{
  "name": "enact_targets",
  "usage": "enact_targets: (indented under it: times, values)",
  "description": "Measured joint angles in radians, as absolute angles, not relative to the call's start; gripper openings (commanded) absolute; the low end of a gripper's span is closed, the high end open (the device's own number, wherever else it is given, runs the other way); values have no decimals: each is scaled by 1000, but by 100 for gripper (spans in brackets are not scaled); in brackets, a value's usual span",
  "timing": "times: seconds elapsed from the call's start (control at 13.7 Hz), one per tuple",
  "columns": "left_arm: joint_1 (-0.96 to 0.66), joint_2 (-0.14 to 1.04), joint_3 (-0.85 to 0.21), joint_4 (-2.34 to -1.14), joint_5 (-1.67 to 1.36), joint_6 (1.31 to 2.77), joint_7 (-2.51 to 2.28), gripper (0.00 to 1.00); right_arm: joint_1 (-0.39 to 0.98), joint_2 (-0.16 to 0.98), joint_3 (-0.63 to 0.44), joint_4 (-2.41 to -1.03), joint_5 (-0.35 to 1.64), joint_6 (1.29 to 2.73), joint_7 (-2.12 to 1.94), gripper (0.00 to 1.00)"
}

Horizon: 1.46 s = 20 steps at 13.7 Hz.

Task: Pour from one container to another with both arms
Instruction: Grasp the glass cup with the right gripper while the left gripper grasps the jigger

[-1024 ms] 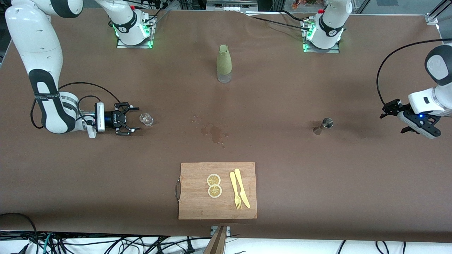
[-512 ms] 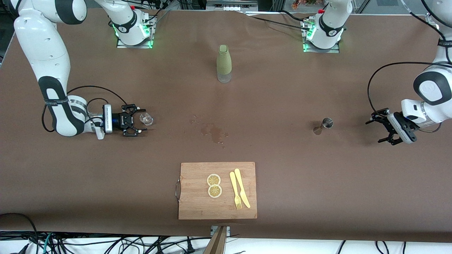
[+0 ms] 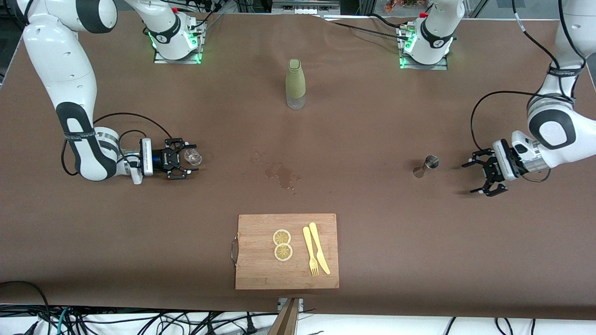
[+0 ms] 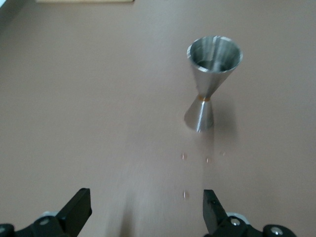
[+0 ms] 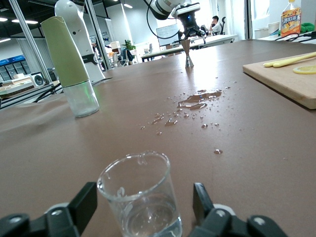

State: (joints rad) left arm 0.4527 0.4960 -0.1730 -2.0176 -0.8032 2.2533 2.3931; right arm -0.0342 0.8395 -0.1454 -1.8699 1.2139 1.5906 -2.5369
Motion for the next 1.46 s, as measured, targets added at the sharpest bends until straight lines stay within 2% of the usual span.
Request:
enact_targets:
  times: [0.44,0.95,1.1,1.24,1.46]
  values:
    - [388,575,-175,-2021,-937,2195,2622,100,-34,846,-138,-1868,1217,1591,-2539,72]
    - [357,642,-172,-2029,-1017,2126,2663,100,-27,846,-130,-1864,1219,1592,-2539,70]
    - [358,642,-171,-2029,-1017,2089,2663,100,-27,847,-130,-1858,1220,1593,-2539,62]
    - [358,642,-156,-2029,-1017,2040,2663,99,-26,847,-130,-1857,1220,1593,-2539,39]
    - [365,642,-138,-2029,-1017,1998,2667,85,-26,848,-130,-1853,1220,1594,-2544,30]
